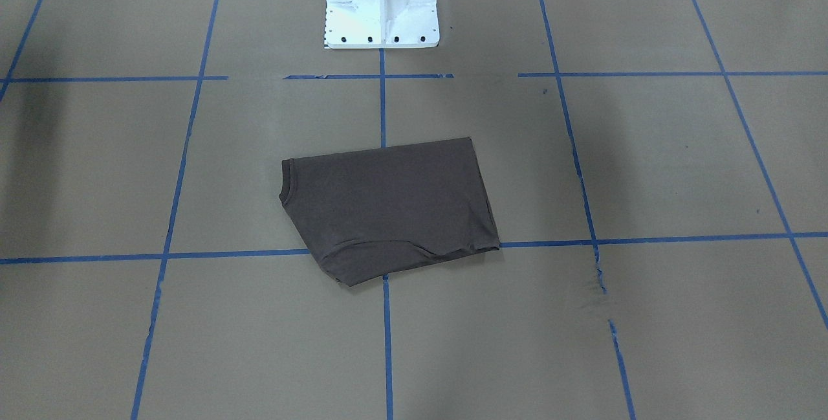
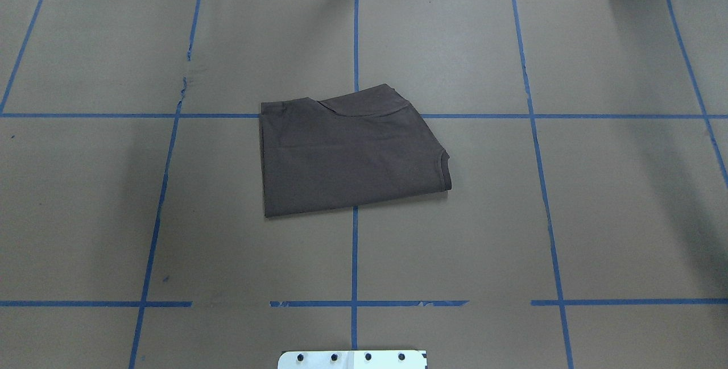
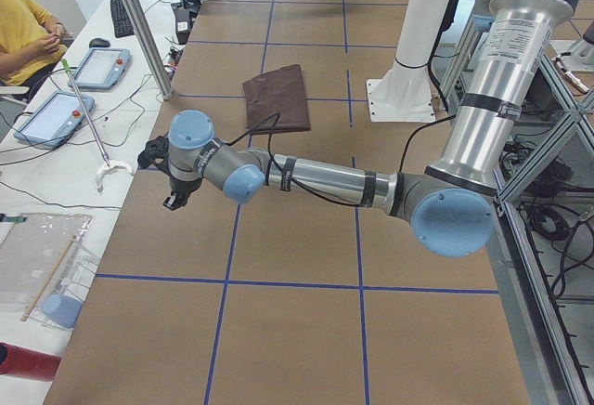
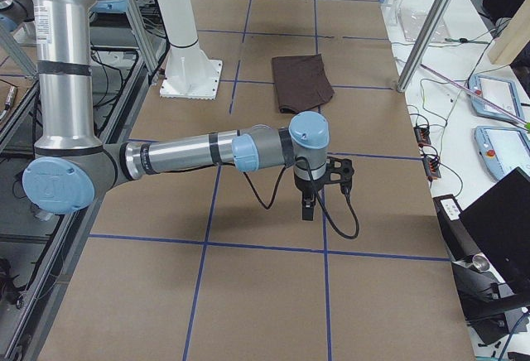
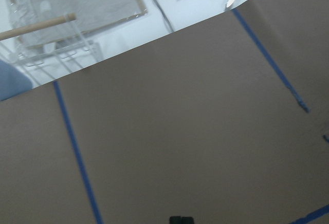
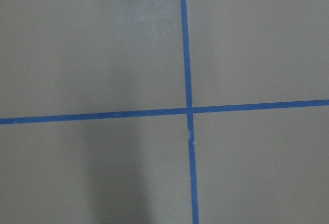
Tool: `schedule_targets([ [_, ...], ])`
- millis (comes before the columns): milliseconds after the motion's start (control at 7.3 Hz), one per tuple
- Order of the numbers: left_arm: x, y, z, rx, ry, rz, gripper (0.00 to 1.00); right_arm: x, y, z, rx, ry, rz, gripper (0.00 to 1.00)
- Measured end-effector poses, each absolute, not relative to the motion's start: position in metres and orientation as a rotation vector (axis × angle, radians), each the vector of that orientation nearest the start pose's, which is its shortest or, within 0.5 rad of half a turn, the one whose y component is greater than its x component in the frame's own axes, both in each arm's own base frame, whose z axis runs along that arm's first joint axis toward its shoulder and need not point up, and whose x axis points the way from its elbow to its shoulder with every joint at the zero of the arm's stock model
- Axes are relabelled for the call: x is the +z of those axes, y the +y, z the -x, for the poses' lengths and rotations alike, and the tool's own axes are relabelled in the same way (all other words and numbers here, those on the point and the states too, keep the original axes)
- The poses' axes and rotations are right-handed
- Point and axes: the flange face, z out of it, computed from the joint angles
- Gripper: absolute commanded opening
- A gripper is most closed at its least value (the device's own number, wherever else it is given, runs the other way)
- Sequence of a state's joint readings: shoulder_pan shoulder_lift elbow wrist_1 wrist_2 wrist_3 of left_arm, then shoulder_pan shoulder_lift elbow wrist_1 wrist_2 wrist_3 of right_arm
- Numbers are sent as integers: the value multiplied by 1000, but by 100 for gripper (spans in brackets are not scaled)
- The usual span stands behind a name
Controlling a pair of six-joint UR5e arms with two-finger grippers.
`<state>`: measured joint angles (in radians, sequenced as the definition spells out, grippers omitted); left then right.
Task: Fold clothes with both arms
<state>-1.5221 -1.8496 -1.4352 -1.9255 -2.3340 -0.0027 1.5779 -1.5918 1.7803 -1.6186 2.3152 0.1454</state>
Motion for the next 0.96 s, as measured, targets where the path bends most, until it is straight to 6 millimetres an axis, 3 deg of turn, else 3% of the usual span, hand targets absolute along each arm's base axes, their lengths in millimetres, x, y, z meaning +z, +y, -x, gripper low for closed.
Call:
schedule_targets([
  [137,548,-623,54,254,752,-381,100,582,-475,-85,61,-751,-73,100],
  [274,567,-604,66,254,755,-293,100,588,-467,-90,50,-752,-66,100],
  [411,590,-562,69,246,760,-232,100,589,-464,-88,40,-752,-62,100],
  [548,607,-518,69,249,757,-223,100,591,-464,-82,25,-751,-53,100],
  [685,615,-494,70,256,736,-236,100,593,-465,-71,2,-748,-42,100],
  [958,639,-476,72,246,676,-197,100,599,-467,-52,-34,-744,-21,100],
])
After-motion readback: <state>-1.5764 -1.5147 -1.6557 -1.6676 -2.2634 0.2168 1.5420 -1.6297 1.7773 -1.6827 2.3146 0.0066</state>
